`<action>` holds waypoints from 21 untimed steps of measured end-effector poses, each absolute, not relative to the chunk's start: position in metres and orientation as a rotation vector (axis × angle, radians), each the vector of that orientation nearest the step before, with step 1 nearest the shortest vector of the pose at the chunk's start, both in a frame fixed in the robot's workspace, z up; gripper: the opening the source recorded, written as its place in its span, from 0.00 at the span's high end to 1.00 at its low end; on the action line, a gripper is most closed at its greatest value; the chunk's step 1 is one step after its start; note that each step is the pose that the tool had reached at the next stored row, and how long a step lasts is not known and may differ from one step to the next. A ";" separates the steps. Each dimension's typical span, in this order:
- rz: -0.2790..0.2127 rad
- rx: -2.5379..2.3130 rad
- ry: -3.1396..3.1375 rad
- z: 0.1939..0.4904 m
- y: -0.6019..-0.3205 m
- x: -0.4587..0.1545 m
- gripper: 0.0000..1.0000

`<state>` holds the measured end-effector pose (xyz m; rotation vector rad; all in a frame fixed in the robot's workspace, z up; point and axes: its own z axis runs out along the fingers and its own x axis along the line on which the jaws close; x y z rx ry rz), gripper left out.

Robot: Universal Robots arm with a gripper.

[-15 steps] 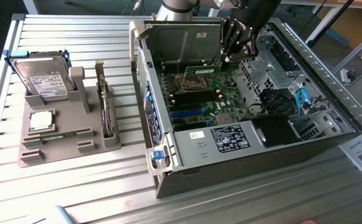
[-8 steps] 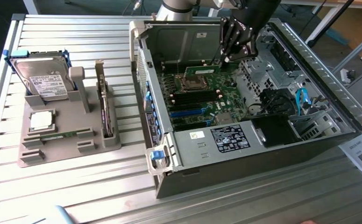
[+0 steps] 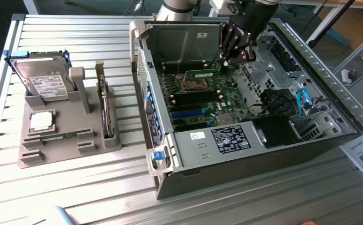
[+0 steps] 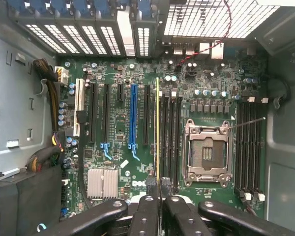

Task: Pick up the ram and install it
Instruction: 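Insert the ram into the slot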

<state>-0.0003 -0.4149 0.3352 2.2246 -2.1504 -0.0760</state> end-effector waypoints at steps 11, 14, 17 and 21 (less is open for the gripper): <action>-0.076 2.225 -2.150 0.316 -0.415 0.000 0.88; -0.076 2.225 -2.150 0.312 -0.415 0.000 0.88; -0.076 2.225 -2.150 0.307 -0.415 0.000 0.88; -0.076 2.225 -2.150 0.298 -0.415 0.000 0.88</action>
